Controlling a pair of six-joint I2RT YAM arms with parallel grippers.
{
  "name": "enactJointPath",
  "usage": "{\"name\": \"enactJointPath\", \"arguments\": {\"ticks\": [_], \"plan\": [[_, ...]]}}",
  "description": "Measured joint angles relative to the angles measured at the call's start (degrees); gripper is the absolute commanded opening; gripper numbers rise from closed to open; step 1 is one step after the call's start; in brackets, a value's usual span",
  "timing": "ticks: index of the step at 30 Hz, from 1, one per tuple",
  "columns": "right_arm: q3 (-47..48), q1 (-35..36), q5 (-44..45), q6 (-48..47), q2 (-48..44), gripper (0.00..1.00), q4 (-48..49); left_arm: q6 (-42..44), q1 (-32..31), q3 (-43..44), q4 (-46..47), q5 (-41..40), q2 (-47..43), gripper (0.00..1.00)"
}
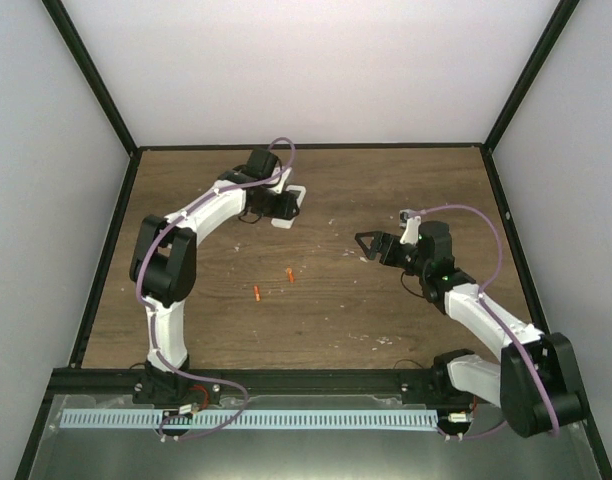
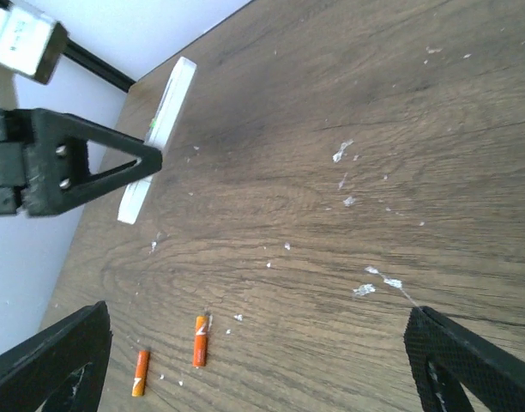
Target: Load the batteries into the remote control
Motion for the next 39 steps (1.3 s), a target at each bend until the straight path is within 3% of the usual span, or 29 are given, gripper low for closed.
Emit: {"name": "enactJointPath", "arguments": {"ticks": [12,24,39], "plan": [[10.2,7.9,-2.6,4.4,11.7,0.79,2.5,-7.8,-5.4,-12.2,4.9,2.6,-10.0,0.42],[10.3,17.0,1.7,7.1,14.4,0.73,3.3,-21.8,-8.0,-18.6,10.8,-3.1,-15.7,0.39],[7.3,18.4,4.9,3.5,15.7,0.67,12.0,-36.5,-10.1,-21.6,15.6,-6.1,-19.1,0.38]]}}
